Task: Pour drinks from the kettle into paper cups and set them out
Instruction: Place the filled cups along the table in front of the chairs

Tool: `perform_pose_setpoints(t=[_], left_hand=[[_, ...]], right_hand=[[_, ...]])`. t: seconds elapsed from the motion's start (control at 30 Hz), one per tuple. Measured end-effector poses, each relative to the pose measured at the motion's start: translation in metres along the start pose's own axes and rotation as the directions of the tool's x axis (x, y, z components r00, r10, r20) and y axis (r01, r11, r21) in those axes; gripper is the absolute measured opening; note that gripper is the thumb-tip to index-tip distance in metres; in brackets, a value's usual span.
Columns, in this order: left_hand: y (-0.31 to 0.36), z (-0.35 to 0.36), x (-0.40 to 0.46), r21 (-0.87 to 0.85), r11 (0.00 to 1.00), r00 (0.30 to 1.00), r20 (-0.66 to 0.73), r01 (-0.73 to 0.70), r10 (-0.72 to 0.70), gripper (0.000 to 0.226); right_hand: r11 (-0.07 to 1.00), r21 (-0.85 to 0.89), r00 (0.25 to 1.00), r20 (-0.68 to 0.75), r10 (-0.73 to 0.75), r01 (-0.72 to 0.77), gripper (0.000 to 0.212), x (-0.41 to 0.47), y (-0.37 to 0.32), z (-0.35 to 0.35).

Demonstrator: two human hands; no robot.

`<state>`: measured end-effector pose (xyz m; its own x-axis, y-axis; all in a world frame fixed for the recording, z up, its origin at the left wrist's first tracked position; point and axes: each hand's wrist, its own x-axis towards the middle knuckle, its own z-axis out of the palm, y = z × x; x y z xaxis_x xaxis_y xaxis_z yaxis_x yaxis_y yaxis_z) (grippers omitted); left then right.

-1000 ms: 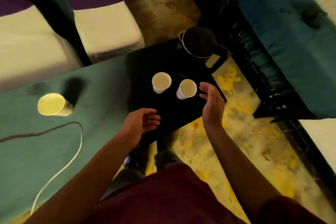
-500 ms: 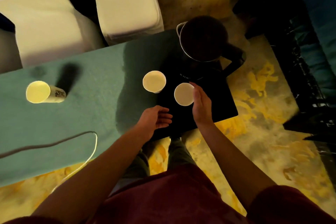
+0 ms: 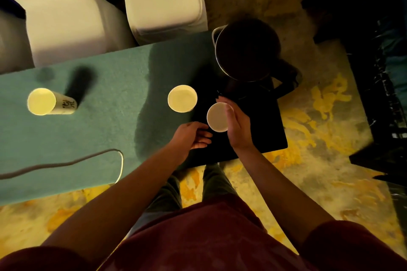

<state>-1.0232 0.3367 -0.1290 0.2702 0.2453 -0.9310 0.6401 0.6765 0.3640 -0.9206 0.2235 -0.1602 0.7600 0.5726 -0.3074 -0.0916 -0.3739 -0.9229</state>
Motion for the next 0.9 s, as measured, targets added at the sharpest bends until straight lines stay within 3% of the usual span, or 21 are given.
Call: perform_pose_setpoints(t=[0.27, 0.57, 0.77, 0.9], left_hand=[[-0.001, 0.007, -0.004, 0.004, 1.000, 0.999, -0.027, 0.028, -0.028, 0.029], [0.004, 0.022, -0.017, -0.213, 0.977, 0.998, 0.043, -0.026, 0.036, 0.029], [0.011, 0.030, -0.037, -0.608, 0.794, 0.968, 0.210, 0.019, 0.137, 0.037], [0.013, 0.028, -0.052, -0.672, 0.741, 0.952, 0.232, 0.010, 0.198, 0.030]], right_hand=[[0.992, -0.125, 1.000, 0.008, -0.024, 0.025, 0.040, -0.001, -0.004, -0.006], [0.990, -0.119, 0.996, 0.052, -0.067, 0.073, 0.037, -0.012, -0.032, -0.017], [0.997, -0.028, 0.995, 0.079, -0.069, 0.071, 0.030, -0.027, -0.072, -0.016], [0.996, -0.027, 0.988, 0.130, -0.084, 0.088, 0.034, -0.039, -0.086, -0.011]])
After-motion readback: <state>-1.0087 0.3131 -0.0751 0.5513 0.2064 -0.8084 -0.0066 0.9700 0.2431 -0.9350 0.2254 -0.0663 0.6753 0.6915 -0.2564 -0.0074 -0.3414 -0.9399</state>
